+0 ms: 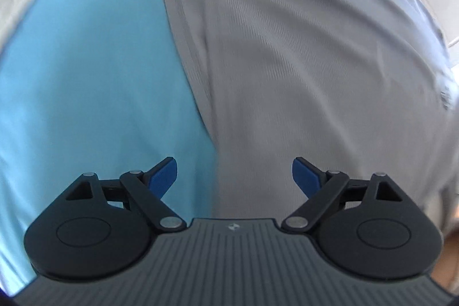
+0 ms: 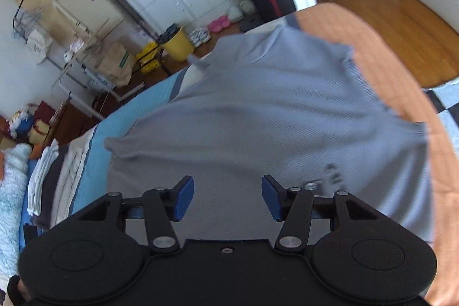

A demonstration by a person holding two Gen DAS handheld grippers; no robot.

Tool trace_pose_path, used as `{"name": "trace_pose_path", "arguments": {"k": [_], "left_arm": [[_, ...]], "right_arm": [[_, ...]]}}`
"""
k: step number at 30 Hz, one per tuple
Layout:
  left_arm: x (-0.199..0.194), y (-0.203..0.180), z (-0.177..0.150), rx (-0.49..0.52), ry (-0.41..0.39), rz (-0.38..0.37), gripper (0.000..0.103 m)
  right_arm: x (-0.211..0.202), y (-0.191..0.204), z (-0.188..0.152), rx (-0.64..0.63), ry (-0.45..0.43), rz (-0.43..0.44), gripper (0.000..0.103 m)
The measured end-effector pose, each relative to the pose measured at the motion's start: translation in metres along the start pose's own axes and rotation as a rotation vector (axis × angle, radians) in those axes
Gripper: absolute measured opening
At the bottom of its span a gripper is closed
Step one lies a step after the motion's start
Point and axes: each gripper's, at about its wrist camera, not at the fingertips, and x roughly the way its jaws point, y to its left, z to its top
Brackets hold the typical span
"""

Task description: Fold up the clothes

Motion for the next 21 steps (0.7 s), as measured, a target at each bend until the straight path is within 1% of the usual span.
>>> {"name": "trace_pose_path", "arguments": {"k": [1,2,3,4,5,6,7,8,9,11,13,15,16,17,19,20,21], "left_arm": [[0.009,0.002,-0.009,-0.024,0.031,-0.034,0.088],[0.015,0.003,-0.018,-0.026,0.029,-0.048,0.089],[0.016,-0.001,-0.026,0.010,-0.015,-0.038,0.089],[0.015,-0.009,-0.034,0.077,-0.059,-0.013,0.089],[0.015,-0.019,-0.040,0.151,-0.092,0.020,0.083],[0.013,-0.030,-0.044,0.213,-0.129,0.052,0.063],[0.009,-0.039,-0.047,0.260,-0.164,0.074,0.050],[0.005,-0.045,-0.048,0.297,-0.194,0.083,0.017],[-0.002,-0.050,-0.050,0.325,-0.225,0.075,0.004],[-0.024,-0.055,-0.057,0.345,-0.298,0.064,0.004],[-0.055,-0.051,-0.072,0.329,-0.392,0.104,0.004],[-0.086,-0.042,-0.091,0.254,-0.467,0.115,0.004],[-0.098,-0.034,-0.101,0.200,-0.487,0.091,0.004],[-0.104,-0.027,-0.112,0.147,-0.481,0.053,0.004],[-0.096,-0.022,-0.129,0.100,-0.414,0.023,0.004],[-0.088,-0.024,-0.135,0.106,-0.365,0.031,0.004],[-0.078,-0.029,-0.138,0.132,-0.319,0.053,0.005]], "right_arm": [[0.012,0.007,-0.007,-0.022,0.024,0.021,0.058],[0.023,0.014,-0.015,-0.049,0.049,0.045,0.058],[0.034,0.021,-0.023,-0.081,0.080,0.053,0.058],[0.044,0.028,-0.031,-0.114,0.114,0.051,0.058],[0.052,0.037,-0.038,-0.162,0.143,0.039,0.058],[0.056,0.046,-0.046,-0.225,0.159,0.017,0.058],[0.058,0.055,-0.053,-0.292,0.168,-0.007,0.058],[0.060,0.062,-0.059,-0.347,0.177,-0.033,0.058],[0.061,0.067,-0.064,-0.384,0.185,-0.050,0.058],[0.057,0.072,-0.071,-0.418,0.194,-0.050,0.058],[0.053,0.072,-0.078,-0.427,0.203,-0.040,0.058],[0.048,0.076,-0.085,-0.443,0.216,-0.048,0.058],[0.046,0.081,-0.090,-0.461,0.220,-0.047,0.058],[0.045,0.087,-0.095,-0.489,0.229,-0.039,0.058],[0.043,0.097,-0.106,-0.551,0.254,-0.020,0.058],[0.043,0.102,-0.112,-0.584,0.266,-0.018,0.058],[0.044,0.106,-0.118,-0.616,0.277,-0.026,0.058]]}}
